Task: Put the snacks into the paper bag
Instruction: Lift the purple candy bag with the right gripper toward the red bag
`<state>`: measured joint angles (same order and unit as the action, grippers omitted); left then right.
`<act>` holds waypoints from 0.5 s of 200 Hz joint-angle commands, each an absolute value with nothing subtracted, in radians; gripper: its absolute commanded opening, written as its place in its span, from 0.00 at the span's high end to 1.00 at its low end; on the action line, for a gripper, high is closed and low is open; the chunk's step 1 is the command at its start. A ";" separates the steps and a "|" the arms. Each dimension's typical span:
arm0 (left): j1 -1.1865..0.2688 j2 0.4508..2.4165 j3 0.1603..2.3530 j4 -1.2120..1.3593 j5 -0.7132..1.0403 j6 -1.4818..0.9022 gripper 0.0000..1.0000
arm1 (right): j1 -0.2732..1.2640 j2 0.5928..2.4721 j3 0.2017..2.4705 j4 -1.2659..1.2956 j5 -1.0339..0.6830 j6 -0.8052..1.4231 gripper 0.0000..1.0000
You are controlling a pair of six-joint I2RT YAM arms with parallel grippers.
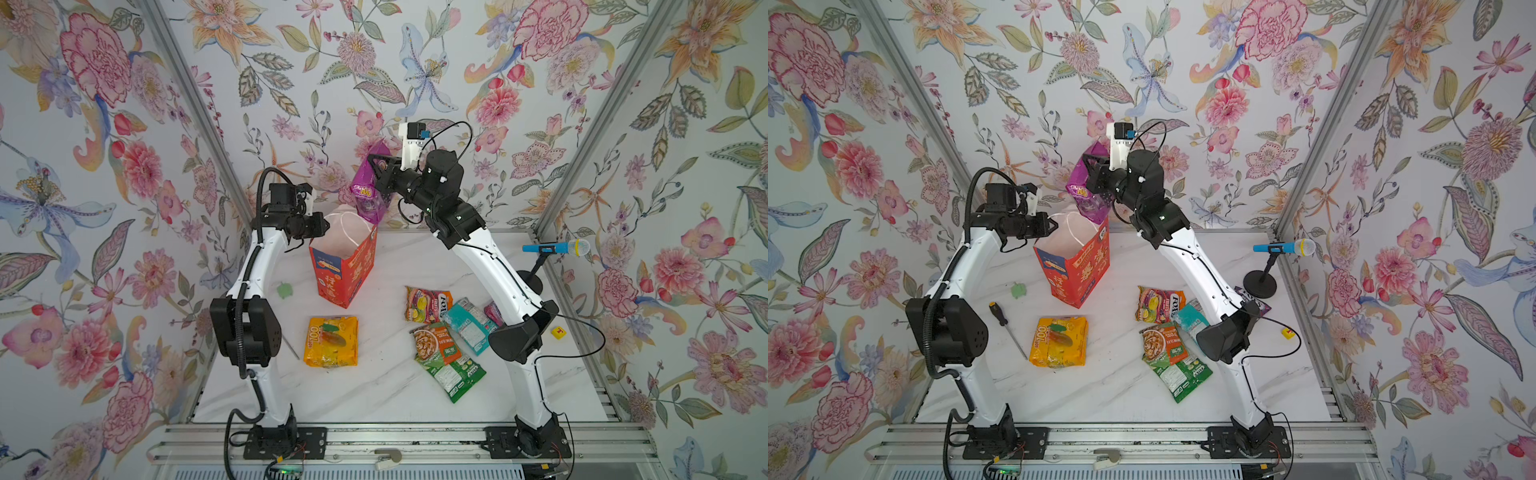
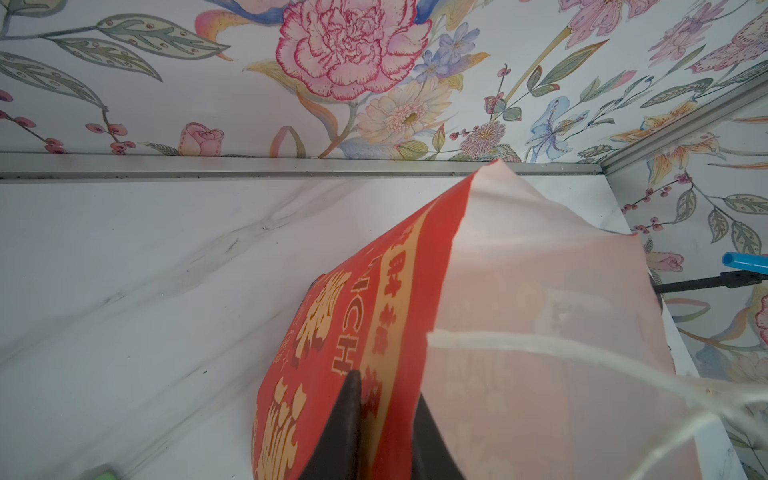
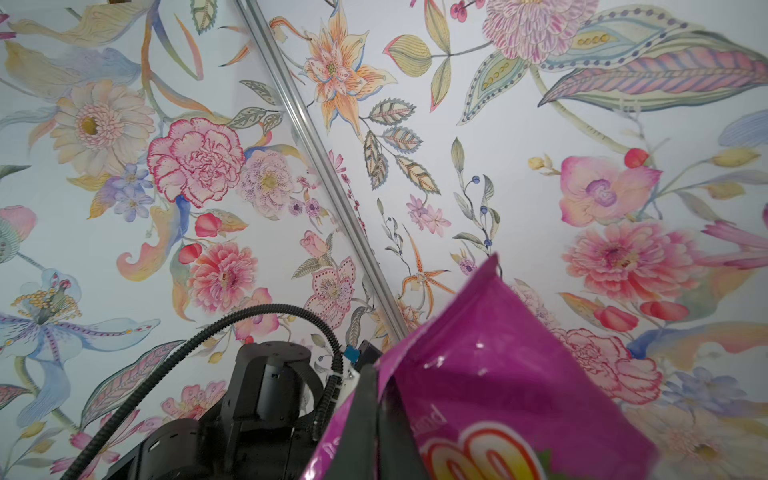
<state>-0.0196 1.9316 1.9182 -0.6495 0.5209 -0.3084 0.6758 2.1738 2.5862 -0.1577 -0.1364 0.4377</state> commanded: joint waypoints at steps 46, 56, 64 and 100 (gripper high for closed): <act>-0.012 1.884 1.884 -0.617 0.600 -0.335 0.82 | 0.620 2.229 2.662 0.093 -0.040 0.419 1.00; -0.012 1.881 1.882 -0.616 0.604 -0.337 0.82 | 0.624 2.248 2.669 0.099 -0.040 0.416 1.00; -0.012 1.880 1.882 -0.615 0.611 -0.339 0.82 | 0.626 2.263 2.678 0.099 -0.040 0.416 1.00; -0.012 1.872 1.871 -0.600 0.618 -0.352 0.79 | 0.640 2.293 2.682 0.104 -0.058 0.413 1.00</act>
